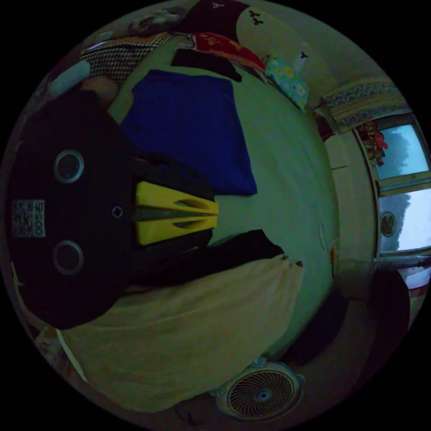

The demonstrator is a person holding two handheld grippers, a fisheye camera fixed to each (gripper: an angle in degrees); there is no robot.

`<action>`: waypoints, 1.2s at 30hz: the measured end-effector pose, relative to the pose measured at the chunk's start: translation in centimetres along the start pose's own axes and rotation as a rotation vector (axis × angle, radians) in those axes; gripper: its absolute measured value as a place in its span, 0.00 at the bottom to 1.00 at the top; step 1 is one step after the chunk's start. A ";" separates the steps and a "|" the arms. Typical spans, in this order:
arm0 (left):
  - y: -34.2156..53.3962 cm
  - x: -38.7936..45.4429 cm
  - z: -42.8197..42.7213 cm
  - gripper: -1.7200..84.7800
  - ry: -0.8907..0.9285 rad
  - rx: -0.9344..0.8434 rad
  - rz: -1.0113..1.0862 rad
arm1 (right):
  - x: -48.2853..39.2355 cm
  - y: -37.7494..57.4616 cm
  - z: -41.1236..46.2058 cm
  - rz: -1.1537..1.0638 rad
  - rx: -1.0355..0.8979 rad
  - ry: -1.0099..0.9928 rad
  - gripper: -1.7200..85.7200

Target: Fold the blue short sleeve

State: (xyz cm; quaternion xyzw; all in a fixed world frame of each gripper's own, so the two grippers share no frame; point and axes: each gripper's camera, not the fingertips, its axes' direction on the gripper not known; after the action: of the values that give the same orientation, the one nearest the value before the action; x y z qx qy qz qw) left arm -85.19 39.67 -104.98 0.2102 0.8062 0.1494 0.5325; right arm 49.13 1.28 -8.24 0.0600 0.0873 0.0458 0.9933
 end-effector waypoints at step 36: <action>5.2 -15.2 -14.6 0.09 0.090 0.069 -0.035 | -1.8 -7.5 17.9 0.087 -0.120 -0.304 0.10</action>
State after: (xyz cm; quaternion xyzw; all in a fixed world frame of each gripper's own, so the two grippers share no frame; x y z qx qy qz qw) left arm -92.44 36.34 -84.82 0.2074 0.8375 0.1213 0.4907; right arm 51.13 -8.29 8.57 0.0107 -0.0698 0.0842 0.9939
